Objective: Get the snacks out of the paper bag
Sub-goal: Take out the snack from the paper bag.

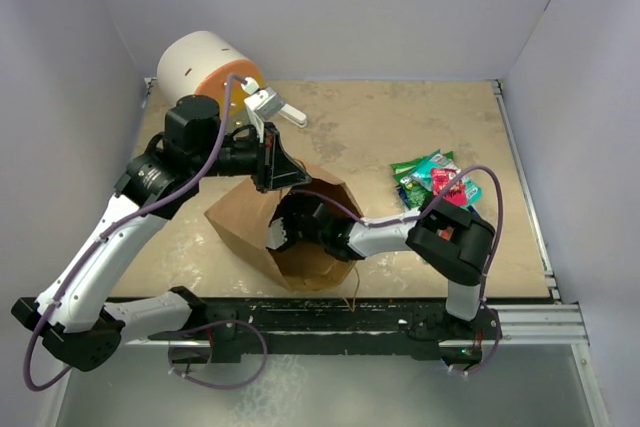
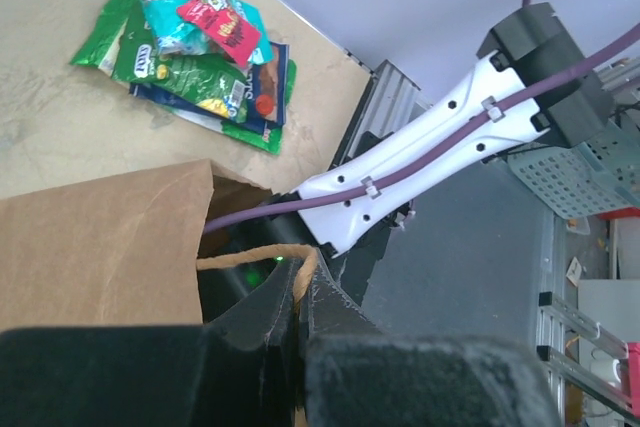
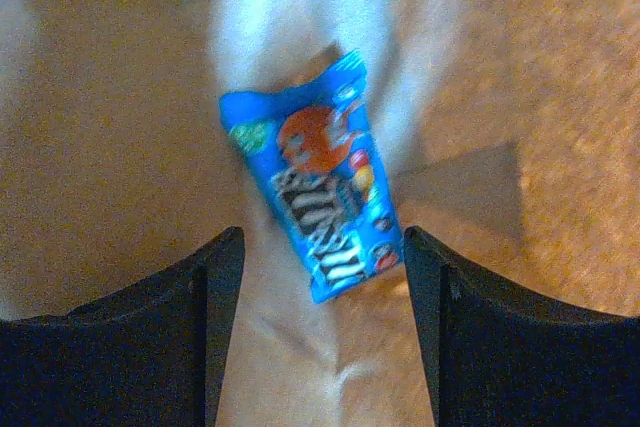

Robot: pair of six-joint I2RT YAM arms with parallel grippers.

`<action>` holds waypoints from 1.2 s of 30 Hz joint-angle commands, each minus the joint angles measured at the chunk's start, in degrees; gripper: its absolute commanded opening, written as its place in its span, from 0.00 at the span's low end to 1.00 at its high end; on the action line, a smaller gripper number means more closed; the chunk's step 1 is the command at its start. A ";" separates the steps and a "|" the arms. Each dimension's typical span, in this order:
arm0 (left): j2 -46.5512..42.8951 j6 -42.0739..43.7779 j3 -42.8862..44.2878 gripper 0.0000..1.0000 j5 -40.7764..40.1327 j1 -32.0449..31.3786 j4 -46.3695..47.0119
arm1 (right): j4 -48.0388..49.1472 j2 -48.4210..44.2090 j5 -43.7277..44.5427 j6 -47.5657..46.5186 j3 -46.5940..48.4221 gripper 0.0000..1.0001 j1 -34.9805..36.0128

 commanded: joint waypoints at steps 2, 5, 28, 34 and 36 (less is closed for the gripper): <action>1.17 0.78 0.67 0.00 5.93 0.33 4.53 | 1.39 1.19 -0.33 -3.31 5.64 0.71 -0.22; 2.08 0.50 0.81 0.00 6.95 0.27 4.93 | 0.55 3.05 -1.24 -3.12 9.43 0.80 -0.18; -1.15 0.70 -1.15 0.00 2.72 0.25 0.43 | -3.44 8.62 1.77 2.86 14.45 0.27 -0.66; -2.29 -0.49 -2.43 0.00 -2.82 0.28 0.54 | -4.80 3.26 1.36 1.93 13.73 0.05 -0.70; -2.38 -0.80 -2.69 0.00 -4.53 0.28 0.41 | -6.10 1.42 0.24 2.45 13.29 0.00 -0.66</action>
